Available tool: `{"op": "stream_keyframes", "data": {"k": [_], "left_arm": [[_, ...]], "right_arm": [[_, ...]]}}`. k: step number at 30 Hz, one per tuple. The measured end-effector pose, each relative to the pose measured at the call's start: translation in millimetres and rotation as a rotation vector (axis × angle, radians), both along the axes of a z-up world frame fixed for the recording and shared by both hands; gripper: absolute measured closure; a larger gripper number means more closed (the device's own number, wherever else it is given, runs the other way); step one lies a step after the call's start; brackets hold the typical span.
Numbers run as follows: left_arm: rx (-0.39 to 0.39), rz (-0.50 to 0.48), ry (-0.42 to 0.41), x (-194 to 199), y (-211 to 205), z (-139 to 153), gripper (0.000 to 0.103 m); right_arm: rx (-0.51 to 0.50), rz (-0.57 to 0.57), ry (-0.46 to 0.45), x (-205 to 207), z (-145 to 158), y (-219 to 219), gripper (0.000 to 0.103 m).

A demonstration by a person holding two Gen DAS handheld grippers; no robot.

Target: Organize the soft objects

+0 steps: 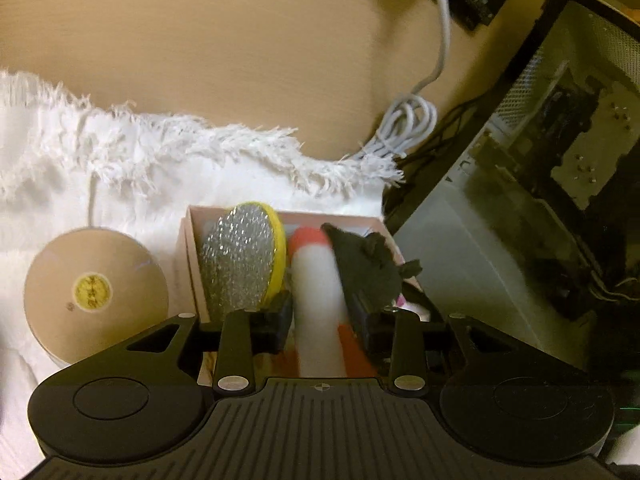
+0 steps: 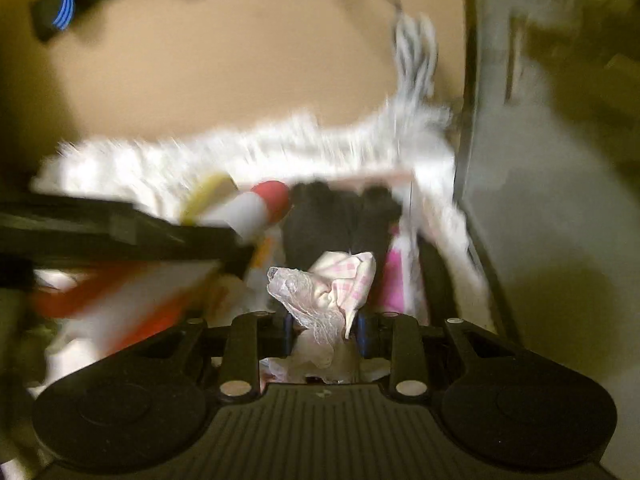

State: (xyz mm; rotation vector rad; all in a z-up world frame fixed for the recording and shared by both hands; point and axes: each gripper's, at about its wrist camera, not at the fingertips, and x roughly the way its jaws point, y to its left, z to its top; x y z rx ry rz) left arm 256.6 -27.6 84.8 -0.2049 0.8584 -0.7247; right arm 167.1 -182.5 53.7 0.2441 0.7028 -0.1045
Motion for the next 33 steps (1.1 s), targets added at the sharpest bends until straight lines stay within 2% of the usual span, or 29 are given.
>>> {"op": "stream_keyframes", "data": {"k": [2,7,10,12,14,19,22,23,28,31,33], "left_arm": [[-0.012,-0.012,0.005,0,1,2,0.068],[0.017,-0.032,0.009,1,1,2,0.068],[-0.019,-0.047,-0.004,-4,9,8,0.068],[-0.049,-0.042,-0.023,-9,16,15,0.068],[-0.085,-0.033,-0.040,-15,26,23,0.068],[-0.118,0.039,-0.091,-35,55,36,0.068],[-0.116,0.087,-0.090,-50,74,33,0.068],[-0.113,0.098,-0.084,-55,79,31,0.068],[-0.081,0.195,-0.059,-81,98,18,0.068],[-0.029,0.283,-0.073,-101,102,10,0.068],[-0.029,0.363,-0.083,-118,104,5,0.068]], "right_arm": [[-0.010,0.000,0.050,10,-13,5,0.075],[-0.090,0.016,0.055,19,-17,18,0.070],[-0.088,0.028,0.064,18,-14,16,0.055],[-0.068,0.035,0.046,10,-8,16,0.034],[-0.078,0.028,0.011,-1,2,20,0.027],[-0.139,-0.037,-0.066,-24,26,35,0.027],[-0.098,-0.049,-0.107,-30,35,43,0.030],[-0.083,-0.035,-0.098,-26,33,46,0.036],[-0.044,0.001,-0.064,1,12,45,0.036],[-0.038,0.050,-0.082,9,7,37,0.036],[-0.055,0.077,-0.104,7,8,34,0.034]]}}
